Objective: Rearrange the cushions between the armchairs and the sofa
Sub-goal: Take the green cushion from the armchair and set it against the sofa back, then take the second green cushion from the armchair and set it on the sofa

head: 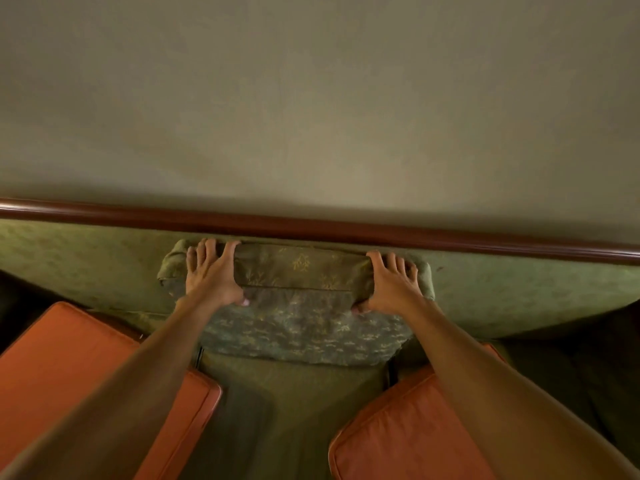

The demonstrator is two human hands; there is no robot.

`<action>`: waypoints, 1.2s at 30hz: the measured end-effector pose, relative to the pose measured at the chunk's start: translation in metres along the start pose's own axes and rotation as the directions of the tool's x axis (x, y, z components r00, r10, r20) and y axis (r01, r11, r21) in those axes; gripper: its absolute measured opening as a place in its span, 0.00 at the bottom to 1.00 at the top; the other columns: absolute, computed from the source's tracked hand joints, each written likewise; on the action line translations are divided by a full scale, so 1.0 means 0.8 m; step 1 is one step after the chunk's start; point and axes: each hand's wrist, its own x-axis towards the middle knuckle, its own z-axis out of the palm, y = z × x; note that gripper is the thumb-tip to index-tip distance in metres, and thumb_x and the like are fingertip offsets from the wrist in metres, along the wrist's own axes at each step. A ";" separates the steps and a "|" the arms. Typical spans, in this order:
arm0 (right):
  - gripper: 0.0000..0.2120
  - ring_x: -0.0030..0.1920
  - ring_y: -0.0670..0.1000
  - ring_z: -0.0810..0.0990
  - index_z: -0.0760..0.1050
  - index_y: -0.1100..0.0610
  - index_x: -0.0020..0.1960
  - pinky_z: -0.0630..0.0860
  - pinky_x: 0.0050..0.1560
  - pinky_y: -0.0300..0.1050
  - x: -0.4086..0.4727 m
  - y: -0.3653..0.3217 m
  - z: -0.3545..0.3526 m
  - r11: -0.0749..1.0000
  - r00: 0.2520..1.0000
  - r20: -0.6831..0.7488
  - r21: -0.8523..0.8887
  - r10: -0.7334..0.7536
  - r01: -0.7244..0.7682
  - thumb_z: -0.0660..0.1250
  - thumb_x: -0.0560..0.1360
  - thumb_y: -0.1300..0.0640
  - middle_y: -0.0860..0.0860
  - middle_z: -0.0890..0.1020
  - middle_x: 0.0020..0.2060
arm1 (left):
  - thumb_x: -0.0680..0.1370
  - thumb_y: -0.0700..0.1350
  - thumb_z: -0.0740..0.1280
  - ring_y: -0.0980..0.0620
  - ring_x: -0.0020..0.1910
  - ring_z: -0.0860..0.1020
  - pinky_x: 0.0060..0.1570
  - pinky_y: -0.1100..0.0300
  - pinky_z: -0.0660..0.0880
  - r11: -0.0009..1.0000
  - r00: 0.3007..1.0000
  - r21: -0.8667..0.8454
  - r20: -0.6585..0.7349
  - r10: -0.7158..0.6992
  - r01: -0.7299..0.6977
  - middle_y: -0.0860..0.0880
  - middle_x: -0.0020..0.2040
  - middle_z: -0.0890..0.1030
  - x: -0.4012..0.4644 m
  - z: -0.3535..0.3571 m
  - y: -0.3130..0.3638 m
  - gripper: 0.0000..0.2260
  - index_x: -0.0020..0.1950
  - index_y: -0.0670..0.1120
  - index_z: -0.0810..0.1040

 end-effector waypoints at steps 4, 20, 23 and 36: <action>0.61 0.77 0.59 0.53 0.47 0.49 0.80 0.50 0.76 0.64 -0.078 -0.007 -0.016 0.956 0.989 -0.126 0.292 0.077 -0.037 0.74 0.60 0.27 0.54 0.56 0.77 | 0.69 0.50 0.79 0.43 0.80 0.47 0.78 0.42 0.49 0.958 0.983 -0.279 -0.180 0.021 -0.071 0.43 0.81 0.53 -0.102 0.002 0.033 0.48 0.81 0.52 0.51; 0.39 0.69 0.50 0.70 0.60 0.31 0.64 0.60 0.73 0.63 -0.669 0.095 0.134 0.284 0.610 -0.160 0.952 0.776 -0.111 0.64 0.58 0.18 0.43 0.70 0.69 | 0.63 0.79 0.61 0.49 0.80 0.52 0.77 0.41 0.44 0.674 0.782 -0.465 -0.064 0.621 -0.574 0.54 0.78 0.63 -0.567 0.080 0.298 0.45 0.75 0.60 0.62; 0.45 0.69 0.48 0.69 0.61 0.38 0.70 0.57 0.72 0.54 -0.785 0.104 0.152 0.252 0.432 -0.191 0.964 0.881 -0.087 0.62 0.59 0.18 0.46 0.72 0.69 | 0.63 0.78 0.62 0.48 0.80 0.53 0.76 0.39 0.43 0.569 0.671 -0.480 -0.055 0.739 -0.667 0.53 0.78 0.64 -0.657 0.096 0.336 0.45 0.75 0.59 0.64; 0.39 0.69 0.52 0.68 0.61 0.33 0.68 0.72 0.66 0.63 -1.074 0.145 0.219 0.119 -0.020 -0.118 0.989 0.993 0.084 0.67 0.62 0.21 0.45 0.71 0.68 | 0.66 0.74 0.67 0.49 0.75 0.65 0.75 0.34 0.54 0.144 0.161 -0.469 0.003 0.987 -0.872 0.51 0.75 0.70 -0.935 0.149 0.450 0.41 0.74 0.57 0.66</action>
